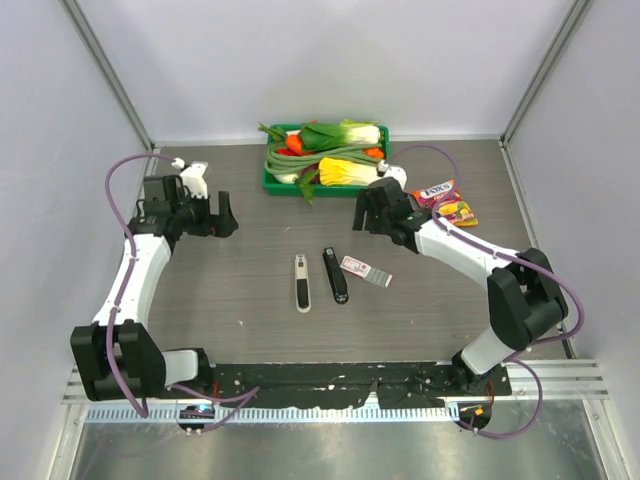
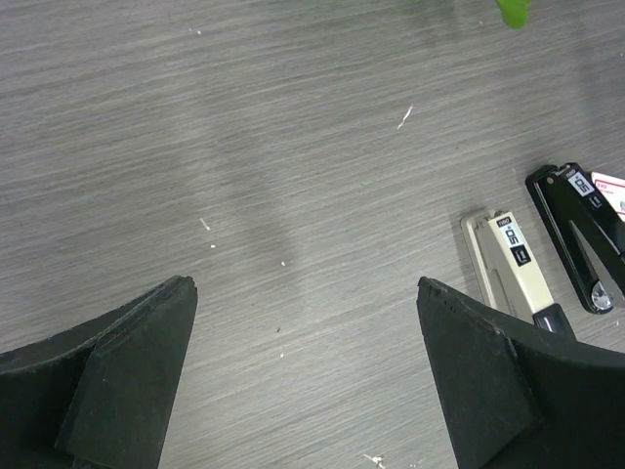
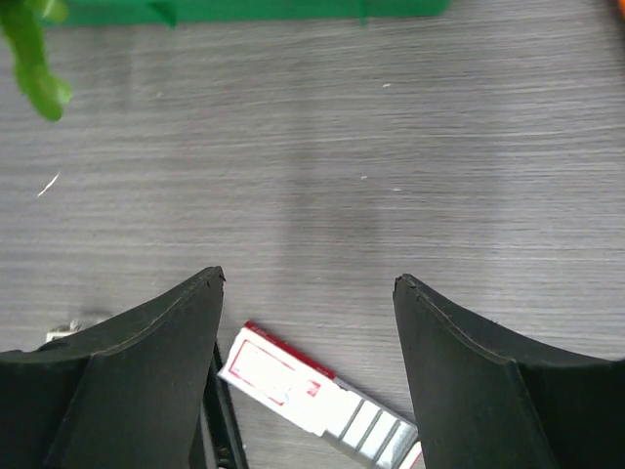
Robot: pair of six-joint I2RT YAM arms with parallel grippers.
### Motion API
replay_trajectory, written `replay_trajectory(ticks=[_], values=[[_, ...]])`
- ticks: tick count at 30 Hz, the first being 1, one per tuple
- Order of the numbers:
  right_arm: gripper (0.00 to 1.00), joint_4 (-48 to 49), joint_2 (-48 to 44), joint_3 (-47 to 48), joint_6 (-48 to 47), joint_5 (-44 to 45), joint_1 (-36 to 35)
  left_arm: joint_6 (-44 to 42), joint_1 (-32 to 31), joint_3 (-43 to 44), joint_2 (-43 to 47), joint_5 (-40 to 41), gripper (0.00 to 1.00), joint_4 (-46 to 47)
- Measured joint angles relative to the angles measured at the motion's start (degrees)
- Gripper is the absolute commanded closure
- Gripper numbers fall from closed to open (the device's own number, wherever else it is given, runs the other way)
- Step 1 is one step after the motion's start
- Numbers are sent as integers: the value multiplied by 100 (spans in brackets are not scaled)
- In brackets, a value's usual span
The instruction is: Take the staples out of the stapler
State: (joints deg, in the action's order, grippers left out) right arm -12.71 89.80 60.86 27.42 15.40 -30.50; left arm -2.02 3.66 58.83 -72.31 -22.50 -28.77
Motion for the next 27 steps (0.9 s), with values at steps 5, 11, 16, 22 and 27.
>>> replay_trajectory(ticks=[5,11,16,22,27], values=[[23,-107,214,374,-190,-48,-426,50,105,-98,7,-221,0,11],[22,-295,734,1091,-400,-177,-850,269,232,-278,15,-466,0,72],[8,-691,1287,1731,-509,-197,-1309,463,439,-304,17,-706,0,166],[8,-1093,1759,2004,-588,-289,-1661,721,1045,-348,-50,-1266,0,245],[8,-1381,1827,2026,-564,-256,-1794,769,1069,-466,-107,-1521,0,271]])
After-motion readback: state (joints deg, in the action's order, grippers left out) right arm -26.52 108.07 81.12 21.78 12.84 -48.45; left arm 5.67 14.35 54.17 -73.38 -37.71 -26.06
